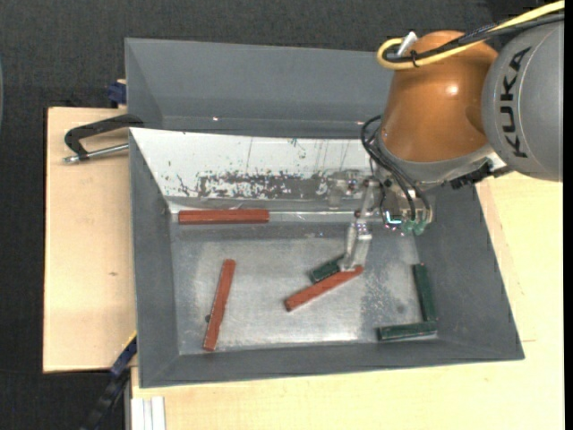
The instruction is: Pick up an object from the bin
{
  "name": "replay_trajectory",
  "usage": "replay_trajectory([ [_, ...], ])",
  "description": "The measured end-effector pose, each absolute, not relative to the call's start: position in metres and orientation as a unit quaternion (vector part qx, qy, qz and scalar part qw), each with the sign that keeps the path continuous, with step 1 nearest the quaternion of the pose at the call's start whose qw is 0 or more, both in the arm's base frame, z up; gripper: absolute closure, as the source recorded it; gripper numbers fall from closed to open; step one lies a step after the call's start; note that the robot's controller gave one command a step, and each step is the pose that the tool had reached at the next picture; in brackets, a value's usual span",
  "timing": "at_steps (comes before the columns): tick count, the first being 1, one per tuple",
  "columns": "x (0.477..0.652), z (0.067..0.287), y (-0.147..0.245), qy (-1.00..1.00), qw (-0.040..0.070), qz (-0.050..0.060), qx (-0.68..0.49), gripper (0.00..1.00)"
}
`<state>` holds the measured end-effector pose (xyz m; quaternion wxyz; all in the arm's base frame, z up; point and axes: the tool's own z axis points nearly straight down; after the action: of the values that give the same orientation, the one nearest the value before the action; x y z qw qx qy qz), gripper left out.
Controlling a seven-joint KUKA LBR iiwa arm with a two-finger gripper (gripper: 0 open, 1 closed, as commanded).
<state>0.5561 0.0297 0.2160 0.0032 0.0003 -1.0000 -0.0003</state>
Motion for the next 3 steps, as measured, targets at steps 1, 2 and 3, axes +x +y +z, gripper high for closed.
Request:
replay_trajectory([
  [1,0.558,0.221,0.03,-1.0,-0.001,-0.001,0.0,0.0],
  [2,0.55,0.175,0.034,-0.998,-0.002,0.0,0.064,0.0],
  [3,0.54,0.159,0.048,-0.973,0.0,0.0,0.231,0.0],
])
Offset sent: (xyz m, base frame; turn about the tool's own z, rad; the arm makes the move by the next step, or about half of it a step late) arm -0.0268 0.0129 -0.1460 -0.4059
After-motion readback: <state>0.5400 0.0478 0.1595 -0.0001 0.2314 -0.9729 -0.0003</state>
